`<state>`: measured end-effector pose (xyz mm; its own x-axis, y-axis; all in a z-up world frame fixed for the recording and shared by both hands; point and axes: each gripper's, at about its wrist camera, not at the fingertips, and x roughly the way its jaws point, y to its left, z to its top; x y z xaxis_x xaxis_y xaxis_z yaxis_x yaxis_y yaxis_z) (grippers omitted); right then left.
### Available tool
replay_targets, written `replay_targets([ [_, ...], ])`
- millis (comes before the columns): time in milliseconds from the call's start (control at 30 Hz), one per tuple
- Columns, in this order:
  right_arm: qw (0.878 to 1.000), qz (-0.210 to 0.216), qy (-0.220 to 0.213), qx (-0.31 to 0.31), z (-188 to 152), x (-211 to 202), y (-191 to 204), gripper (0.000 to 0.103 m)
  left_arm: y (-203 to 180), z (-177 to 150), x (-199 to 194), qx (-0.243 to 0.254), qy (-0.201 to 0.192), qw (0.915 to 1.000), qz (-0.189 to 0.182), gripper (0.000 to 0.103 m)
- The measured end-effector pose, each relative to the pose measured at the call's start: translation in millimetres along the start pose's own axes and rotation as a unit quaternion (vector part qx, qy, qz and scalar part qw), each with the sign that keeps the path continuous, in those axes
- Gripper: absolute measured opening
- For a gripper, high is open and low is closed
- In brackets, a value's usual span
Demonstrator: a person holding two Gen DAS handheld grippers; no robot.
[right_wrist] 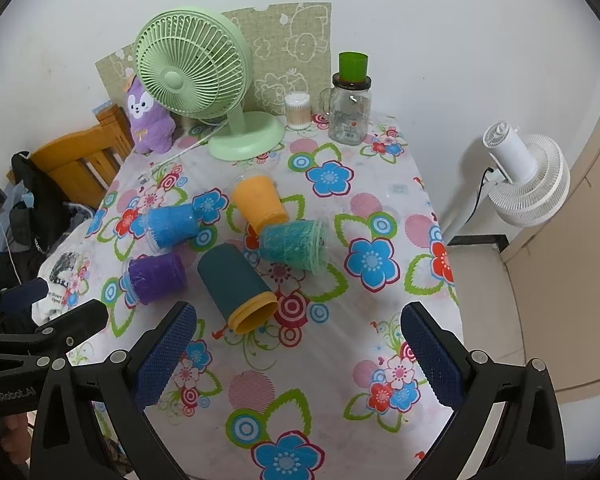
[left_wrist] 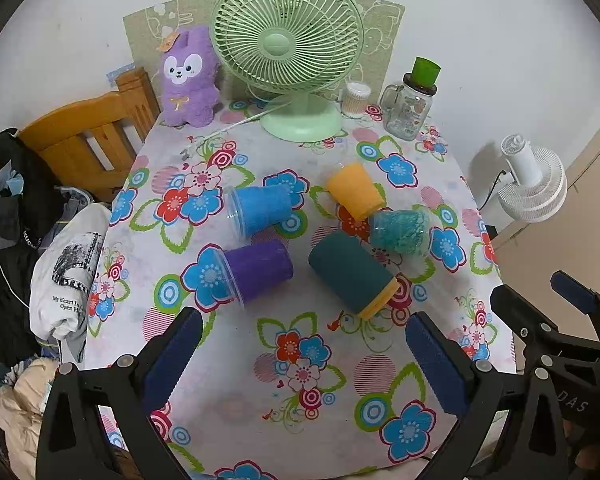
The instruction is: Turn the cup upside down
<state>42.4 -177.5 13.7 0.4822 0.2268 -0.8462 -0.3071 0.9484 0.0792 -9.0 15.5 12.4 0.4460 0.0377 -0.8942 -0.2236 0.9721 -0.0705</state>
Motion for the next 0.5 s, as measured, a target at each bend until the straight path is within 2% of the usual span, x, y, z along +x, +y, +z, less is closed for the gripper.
replay_targets([
  [500,1.000,0.005,0.002,-0.013,2.0,3.1,5.4,0.103,2.8,-4.1,-0.3,-0.004,-0.002,0.9999,0.013,0.102],
])
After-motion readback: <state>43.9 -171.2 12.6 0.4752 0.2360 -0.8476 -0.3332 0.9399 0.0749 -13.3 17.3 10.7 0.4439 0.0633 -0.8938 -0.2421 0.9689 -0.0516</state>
